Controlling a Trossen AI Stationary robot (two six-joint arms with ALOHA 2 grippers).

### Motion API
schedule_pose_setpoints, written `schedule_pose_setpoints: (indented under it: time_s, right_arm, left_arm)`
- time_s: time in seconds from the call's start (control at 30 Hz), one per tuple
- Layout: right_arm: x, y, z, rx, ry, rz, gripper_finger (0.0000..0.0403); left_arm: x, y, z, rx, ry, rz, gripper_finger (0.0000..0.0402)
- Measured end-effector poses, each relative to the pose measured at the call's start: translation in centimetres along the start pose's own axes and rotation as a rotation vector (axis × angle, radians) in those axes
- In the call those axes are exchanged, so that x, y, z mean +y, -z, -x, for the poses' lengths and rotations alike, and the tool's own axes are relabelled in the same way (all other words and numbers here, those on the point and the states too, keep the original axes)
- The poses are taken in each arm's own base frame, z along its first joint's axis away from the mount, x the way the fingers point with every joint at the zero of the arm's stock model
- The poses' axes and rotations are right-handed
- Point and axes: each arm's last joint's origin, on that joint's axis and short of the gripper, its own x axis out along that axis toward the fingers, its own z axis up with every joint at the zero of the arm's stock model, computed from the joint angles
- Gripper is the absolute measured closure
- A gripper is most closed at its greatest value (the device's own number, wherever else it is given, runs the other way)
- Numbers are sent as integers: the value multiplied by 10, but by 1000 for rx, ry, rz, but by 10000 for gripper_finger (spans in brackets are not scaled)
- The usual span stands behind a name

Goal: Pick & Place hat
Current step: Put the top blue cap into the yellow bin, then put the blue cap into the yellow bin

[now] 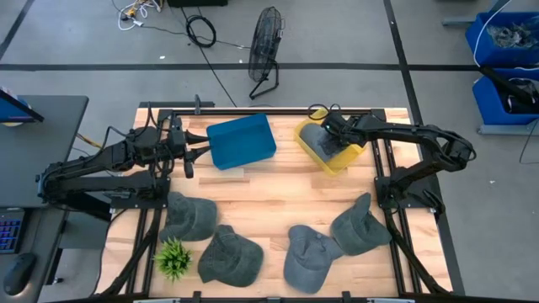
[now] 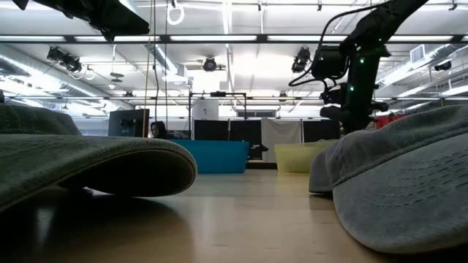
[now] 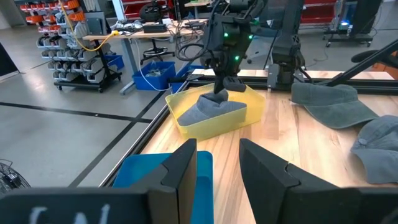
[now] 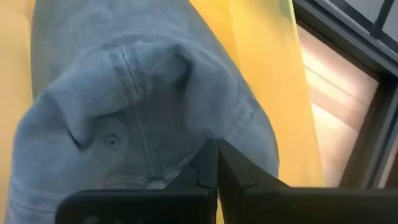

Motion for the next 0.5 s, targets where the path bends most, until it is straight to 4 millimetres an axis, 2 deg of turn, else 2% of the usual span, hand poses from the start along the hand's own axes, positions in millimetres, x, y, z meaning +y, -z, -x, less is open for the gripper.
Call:
schedule_pose_setpoints:
  time_s: [0.1, 0.2, 0.37, 0.5]
  right_arm:
    - [3, -7, 8, -23, -14, 13, 401]
    - [12, -20, 26, -69, -61, 60, 401]
    - [36, -36, 70, -155, -198, 247, 401]
    - [63, -31, 105, -217, -346, 432, 401]
  left_arm:
    - [0, 0, 0, 0, 0, 1, 278]
    - [0, 0, 0, 0, 0, 1, 278]
    - [0, 0, 0, 0, 0, 1, 278]
    - [0, 0, 0, -1, 0, 2, 278]
